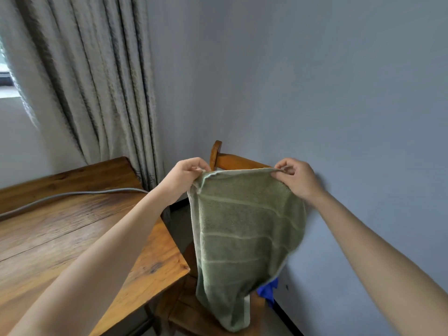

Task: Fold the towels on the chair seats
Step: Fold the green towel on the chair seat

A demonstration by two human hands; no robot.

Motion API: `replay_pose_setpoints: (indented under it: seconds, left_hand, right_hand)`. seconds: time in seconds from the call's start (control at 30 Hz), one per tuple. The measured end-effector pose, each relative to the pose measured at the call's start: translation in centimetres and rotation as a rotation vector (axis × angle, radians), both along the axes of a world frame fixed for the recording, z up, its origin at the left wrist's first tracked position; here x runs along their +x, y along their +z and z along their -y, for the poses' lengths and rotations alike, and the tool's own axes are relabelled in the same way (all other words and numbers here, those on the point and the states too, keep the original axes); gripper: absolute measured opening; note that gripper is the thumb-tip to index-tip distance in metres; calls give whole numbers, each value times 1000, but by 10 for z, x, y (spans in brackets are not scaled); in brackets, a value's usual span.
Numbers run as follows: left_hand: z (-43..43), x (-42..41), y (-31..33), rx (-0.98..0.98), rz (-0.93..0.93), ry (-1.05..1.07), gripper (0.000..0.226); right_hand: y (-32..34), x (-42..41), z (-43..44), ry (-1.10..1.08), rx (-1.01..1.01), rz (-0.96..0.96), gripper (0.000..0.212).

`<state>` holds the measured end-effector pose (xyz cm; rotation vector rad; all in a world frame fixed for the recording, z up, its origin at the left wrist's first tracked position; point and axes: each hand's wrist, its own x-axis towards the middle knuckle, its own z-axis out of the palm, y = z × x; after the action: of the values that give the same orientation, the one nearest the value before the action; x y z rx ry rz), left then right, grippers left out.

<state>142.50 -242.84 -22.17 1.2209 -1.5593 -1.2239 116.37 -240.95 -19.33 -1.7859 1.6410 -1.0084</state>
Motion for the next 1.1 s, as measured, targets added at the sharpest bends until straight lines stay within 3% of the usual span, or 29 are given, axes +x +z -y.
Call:
replay_pose_setpoints:
  seconds: [0.1,0.17,0.23,0.27,0.33,0.43,0.5,0.6,0.67,0.73,0.8,0.83,0.87,0.9,0.97,1.1]
  left_hand:
    - [-6,-11,10,60,-94,-66,30]
    - [-15,-16,11,-57,223,-170,14]
    - [-21,-22,7,-303,629,-118,26]
    - [-26,-25,9,-432,676,-49,25]
    - [-40,-29,20,-519,534,45,12]
    - [-68,-26,38,-301,336,-98,18]
    - [-88,-22,46,-168,214,-188,6]
    - [-117,-17,48,-24,-28,-126,33]
    - [-138,-19,51,-36,-84,-57,10]
    - [-160,-20,63,-83,-67,1,7]
    - [-179,-19,78,-200,-45,62,32]
    - [-187,-20,86,-245,-83,108,30]
    - [-192,-22,94,-289,-111,145,12]
    - [-193,-23,99,-334,-113,203,13]
    - [-185,-25,103,-381,-27,332,40]
    - [-155,-35,95,-397,199,458,29]
  right_hand:
    - [24,-5,-1,90,-56,-136,14]
    - [34,-12,-4,122,-60,-187,16]
    - [42,-21,-10,148,-33,-227,17]
    - [47,-27,-14,163,-4,-236,17]
    - [55,-41,-25,233,93,-233,14]
    - [52,-69,-46,378,331,-265,5]
    - [41,-90,-58,425,457,-300,10]
    - [28,-123,-77,420,454,-228,16]
    - [28,-139,-92,411,358,-120,18]
    - [38,-149,-103,407,210,26,24]
    - [54,-154,-112,426,39,173,16]
    - [62,-154,-115,432,-29,242,12]
    - [68,-153,-116,432,-82,296,8]
    - [71,-151,-114,422,-131,326,11]
    - [70,-147,-106,352,-213,312,33]
    - [55,-142,-77,198,-204,318,32]
